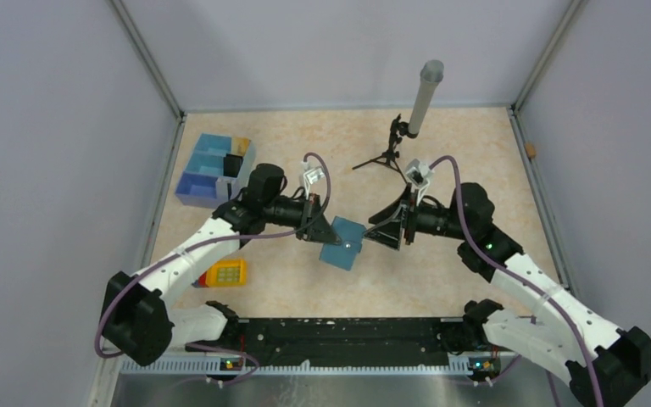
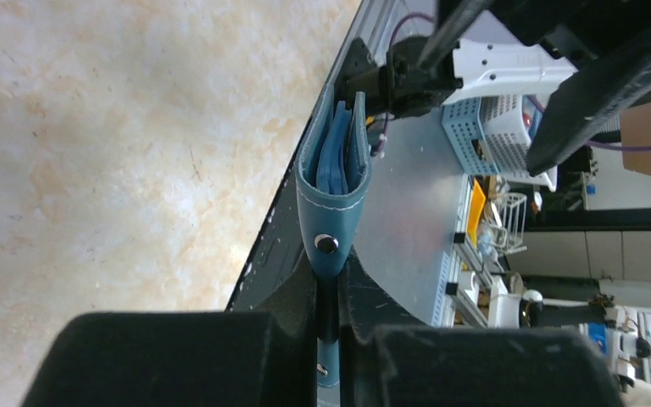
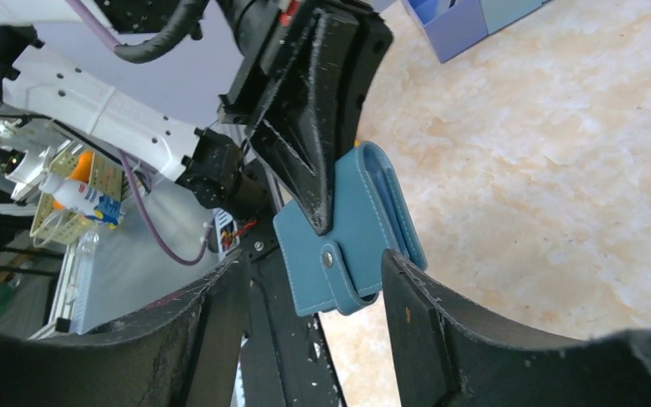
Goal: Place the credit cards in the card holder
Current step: Open the card holder.
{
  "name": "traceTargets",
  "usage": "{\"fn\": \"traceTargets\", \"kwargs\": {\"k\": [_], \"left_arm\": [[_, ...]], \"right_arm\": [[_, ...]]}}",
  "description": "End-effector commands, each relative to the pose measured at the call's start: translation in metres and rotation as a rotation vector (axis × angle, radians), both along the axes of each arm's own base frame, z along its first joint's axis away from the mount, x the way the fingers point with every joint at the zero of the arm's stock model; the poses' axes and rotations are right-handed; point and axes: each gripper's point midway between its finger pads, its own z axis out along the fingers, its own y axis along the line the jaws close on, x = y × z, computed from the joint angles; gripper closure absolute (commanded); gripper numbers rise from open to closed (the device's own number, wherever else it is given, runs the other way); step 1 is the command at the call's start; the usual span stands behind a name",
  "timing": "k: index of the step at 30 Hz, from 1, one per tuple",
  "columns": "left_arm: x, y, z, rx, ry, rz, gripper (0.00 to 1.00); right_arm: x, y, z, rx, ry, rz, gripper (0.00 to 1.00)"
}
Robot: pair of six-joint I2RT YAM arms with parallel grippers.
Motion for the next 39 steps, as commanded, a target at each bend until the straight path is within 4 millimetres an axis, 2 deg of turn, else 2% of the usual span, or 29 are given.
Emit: {"fn": "traceTargets", "kwargs": {"k": [1, 7, 15, 26, 34, 39], "left_arm": [[-0.020, 0.007, -0.006, 0.051, 0.073, -0.140, 1.00], [-0.032, 0.007, 0.008, -0.016, 0.048, -0.212, 1.00], [-0.046, 0.009, 0.025, -0.091, 0.051, -0.259, 1.00], [-0.047, 0.010, 0.039, -0.108, 0.011, -0.254, 1.00], [-0.045, 0.009, 0.041, -0.100, 0.024, -0.236, 1.00], [-0.036, 0.007, 0.037, -0.076, 0.031, -0.191, 1.00]], "right_arm": [[-0.016, 0.006, 0.002, -0.009, -0.030, 0.104, 0.47], [-0.031, 0.023, -0.013, -0.054, 0.012, 0.238, 0.54], [-0.046, 0.041, -0.029, -0.098, 0.043, 0.368, 0.55], [-0.072, 0.051, -0.041, -0.131, 0.090, 0.506, 0.58], [-0.085, 0.056, -0.042, -0.135, 0.099, 0.560, 0.78], [-0.092, 0.060, -0.041, -0.140, 0.090, 0.594, 1.00]]}}
